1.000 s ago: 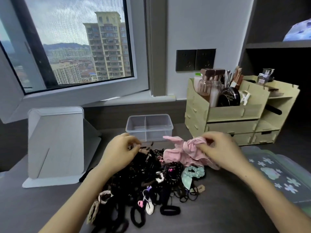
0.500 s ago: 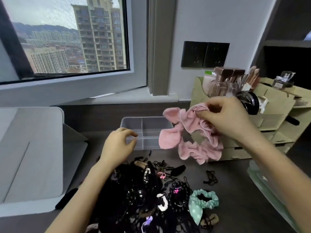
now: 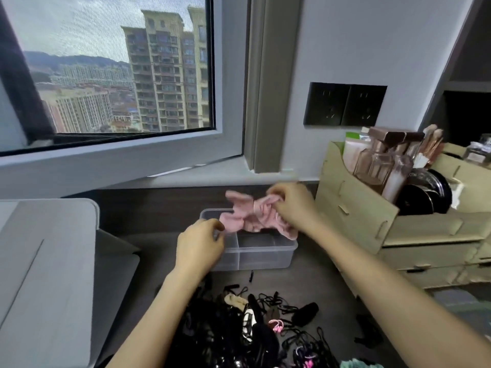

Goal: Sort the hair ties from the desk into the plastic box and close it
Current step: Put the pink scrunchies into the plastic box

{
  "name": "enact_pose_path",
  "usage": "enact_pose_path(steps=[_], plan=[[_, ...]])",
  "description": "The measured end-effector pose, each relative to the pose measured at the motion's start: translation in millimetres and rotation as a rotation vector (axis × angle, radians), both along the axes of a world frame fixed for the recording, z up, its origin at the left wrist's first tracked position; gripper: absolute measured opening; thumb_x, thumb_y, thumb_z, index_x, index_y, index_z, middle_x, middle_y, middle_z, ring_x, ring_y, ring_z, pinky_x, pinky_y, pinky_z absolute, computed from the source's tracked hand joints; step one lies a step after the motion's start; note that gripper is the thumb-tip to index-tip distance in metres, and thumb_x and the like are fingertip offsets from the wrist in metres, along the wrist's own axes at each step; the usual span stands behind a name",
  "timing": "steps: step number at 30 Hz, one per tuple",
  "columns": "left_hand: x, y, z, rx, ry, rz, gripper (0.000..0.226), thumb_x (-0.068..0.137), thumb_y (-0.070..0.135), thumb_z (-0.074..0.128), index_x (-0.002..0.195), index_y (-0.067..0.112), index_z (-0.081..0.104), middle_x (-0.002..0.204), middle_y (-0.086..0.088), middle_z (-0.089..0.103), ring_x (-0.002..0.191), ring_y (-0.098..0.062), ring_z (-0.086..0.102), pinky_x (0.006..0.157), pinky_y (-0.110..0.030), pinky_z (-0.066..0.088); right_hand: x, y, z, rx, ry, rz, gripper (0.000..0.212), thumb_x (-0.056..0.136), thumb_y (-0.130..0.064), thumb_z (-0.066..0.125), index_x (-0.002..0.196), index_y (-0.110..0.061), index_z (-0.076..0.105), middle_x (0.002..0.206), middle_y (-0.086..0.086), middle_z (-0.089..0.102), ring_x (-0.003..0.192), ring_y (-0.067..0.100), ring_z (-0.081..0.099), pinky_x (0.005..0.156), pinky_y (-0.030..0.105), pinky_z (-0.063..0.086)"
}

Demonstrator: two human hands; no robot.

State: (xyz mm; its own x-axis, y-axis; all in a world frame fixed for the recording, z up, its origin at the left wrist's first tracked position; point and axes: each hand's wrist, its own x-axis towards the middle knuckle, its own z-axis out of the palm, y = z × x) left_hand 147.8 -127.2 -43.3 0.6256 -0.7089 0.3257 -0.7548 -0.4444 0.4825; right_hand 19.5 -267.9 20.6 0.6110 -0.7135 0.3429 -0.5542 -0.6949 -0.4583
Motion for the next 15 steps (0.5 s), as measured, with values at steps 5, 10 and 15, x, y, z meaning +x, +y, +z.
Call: enact_pose_path(steps=[5,10,15], plan=[[7,-20,-1,-0.089,-0.080,-0.031,0.025,0.087,0.017,0.052,0.107,0.017,0.067,0.109,-0.008,0.065,0.101,-0.029,0.059,0.082,-0.033,0.044,-6,14,-32,0.137,0.299,0.119,0.027,0.088,-0.011,0.047,0.100,-0.003,0.070,0.078,0.003,0.067,0.074,0.015,0.063,0.062,0.007,0.045],[7,-49,2,0.036,-0.088,-0.165,0.027,0.091,0.027,0.049,0.108,0.019,0.068,0.103,-0.012,0.066,0.099,-0.031,0.059,0.081,-0.032,0.043,-8,7,-29,0.076,0.395,0.340,0.022,0.085,-0.014,0.059,0.102,-0.020,0.072,0.099,-0.003,0.067,0.093,0.011,0.058,0.076,0.015,0.043],[3,-60,17,0.139,-0.116,-0.235,0.034,0.086,0.011,0.045,0.106,0.022,0.070,0.112,-0.005,0.069,0.107,-0.026,0.059,0.084,-0.030,0.045,-33,-15,-8,-0.087,0.070,0.089,0.023,0.087,-0.019,0.057,0.106,-0.022,0.071,0.109,-0.007,0.070,0.100,0.012,0.063,0.088,0.026,0.049]])
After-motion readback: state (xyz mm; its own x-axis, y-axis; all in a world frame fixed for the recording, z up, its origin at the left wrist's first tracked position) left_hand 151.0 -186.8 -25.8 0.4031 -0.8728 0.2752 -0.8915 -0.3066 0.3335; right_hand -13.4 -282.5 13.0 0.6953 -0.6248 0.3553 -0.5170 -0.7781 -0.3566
